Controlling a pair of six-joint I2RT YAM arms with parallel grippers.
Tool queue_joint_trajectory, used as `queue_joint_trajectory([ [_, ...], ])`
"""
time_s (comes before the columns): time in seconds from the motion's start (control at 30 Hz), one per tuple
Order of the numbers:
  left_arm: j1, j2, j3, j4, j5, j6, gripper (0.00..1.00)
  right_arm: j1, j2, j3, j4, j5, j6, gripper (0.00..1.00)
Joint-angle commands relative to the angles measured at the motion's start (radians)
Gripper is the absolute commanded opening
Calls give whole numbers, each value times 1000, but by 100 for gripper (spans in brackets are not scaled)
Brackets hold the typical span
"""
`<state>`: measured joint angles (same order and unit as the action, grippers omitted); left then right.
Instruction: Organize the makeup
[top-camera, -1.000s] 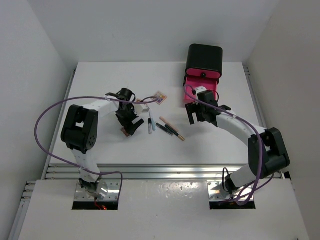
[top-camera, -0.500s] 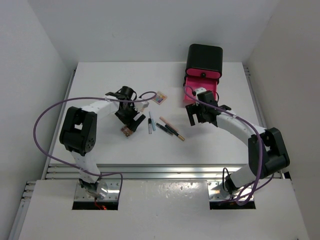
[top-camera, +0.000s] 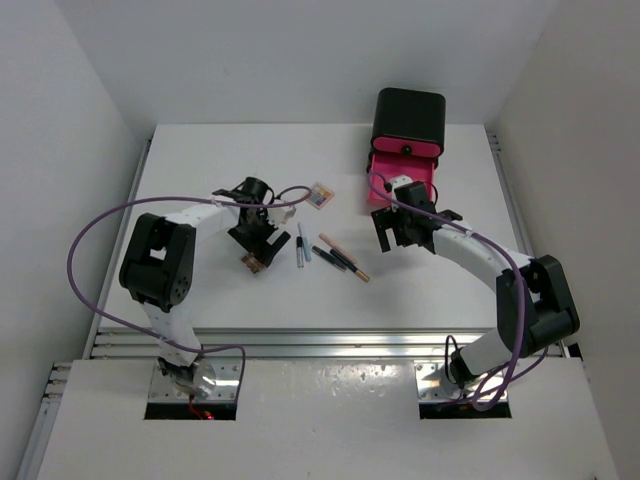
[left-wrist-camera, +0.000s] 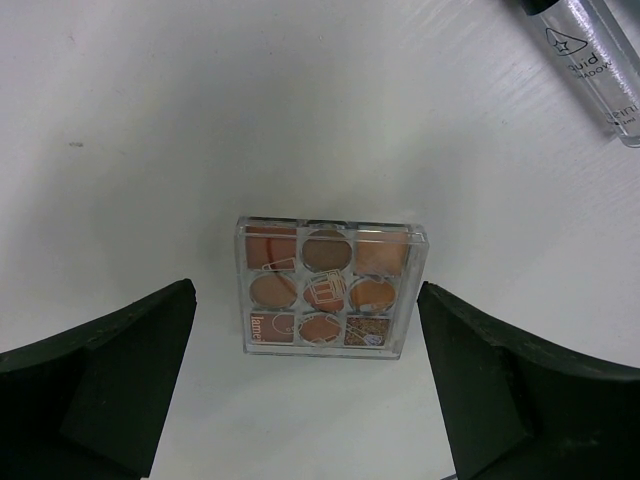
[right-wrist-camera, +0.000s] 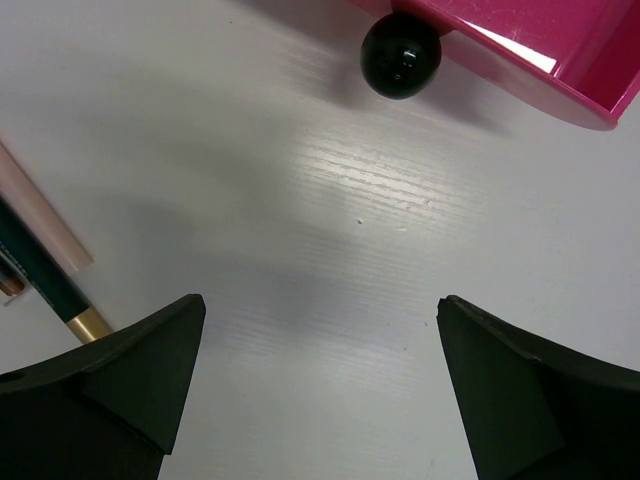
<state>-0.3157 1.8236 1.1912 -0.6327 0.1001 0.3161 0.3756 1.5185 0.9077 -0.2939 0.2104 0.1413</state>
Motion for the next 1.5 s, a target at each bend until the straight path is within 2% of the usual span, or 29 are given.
queue_joint_trajectory([
  [0.0,-8,-3,-7,18,7,0,100,2,-12,40,4,27,-6,100],
  [0.67,-28,17,-37,-15,16,-52,100,2,-12,60,-60,53,-16,100],
  [0.83,-28,26,-122,44,-143,-35,100,0,-17,63,-63,69,-23,100],
  [1.03,-6,26,-143,63,-83,-35,98,-3,-9,72,-62,80,-31,100],
  [1.13,-6,26,-143,64,-54,30,90,-4,-7,71,-59,80,-37,100],
  [1.23,18,26,-143,73,6,109,76,-3,-1,80,-59,80,-39,100],
  [1.27,18,26,-143,73,16,139,66,-3,-1,83,-63,81,-39,100],
  [1.37,36,26,-143,73,27,166,54,-3,-7,88,-63,86,-42,100],
  [1.4,36,26,-130,64,39,184,46,-4,-7,88,-62,84,-45,100],
  [1.47,47,26,-98,53,53,193,39,-3,-12,97,-63,81,-43,100],
])
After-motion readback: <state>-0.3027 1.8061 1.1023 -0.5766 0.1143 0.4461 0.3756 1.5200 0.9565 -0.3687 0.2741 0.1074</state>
